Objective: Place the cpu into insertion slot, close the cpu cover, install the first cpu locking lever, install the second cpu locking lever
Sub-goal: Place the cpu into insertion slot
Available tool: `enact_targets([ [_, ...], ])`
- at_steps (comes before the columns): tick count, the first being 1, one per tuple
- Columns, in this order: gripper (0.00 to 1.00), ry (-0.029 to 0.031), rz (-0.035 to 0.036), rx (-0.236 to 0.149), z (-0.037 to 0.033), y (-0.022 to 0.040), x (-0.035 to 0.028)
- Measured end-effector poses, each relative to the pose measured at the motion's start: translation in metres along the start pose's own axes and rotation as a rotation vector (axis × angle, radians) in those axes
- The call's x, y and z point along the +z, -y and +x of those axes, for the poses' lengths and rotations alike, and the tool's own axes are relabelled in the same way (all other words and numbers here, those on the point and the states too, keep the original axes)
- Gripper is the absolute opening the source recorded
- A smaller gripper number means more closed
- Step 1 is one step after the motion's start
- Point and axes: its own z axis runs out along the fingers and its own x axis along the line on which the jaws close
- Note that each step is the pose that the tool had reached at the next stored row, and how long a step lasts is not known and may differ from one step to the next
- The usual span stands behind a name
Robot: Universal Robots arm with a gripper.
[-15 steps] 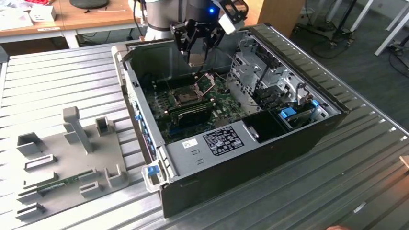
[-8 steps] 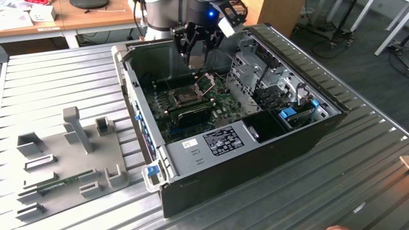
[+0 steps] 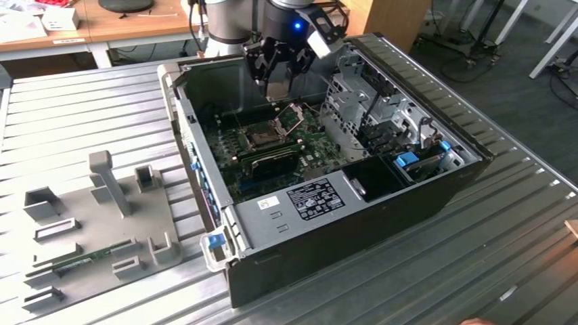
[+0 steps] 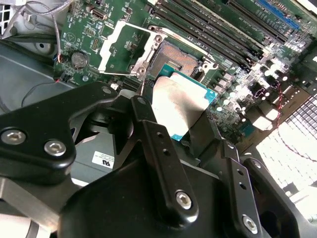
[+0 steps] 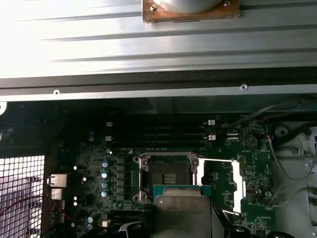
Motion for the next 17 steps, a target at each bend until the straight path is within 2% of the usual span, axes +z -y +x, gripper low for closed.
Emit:
enact_targets([
  [17, 0.54, 0.0000, 0.0000, 0.000, -0.0001, 0.0006, 0.0068],
])
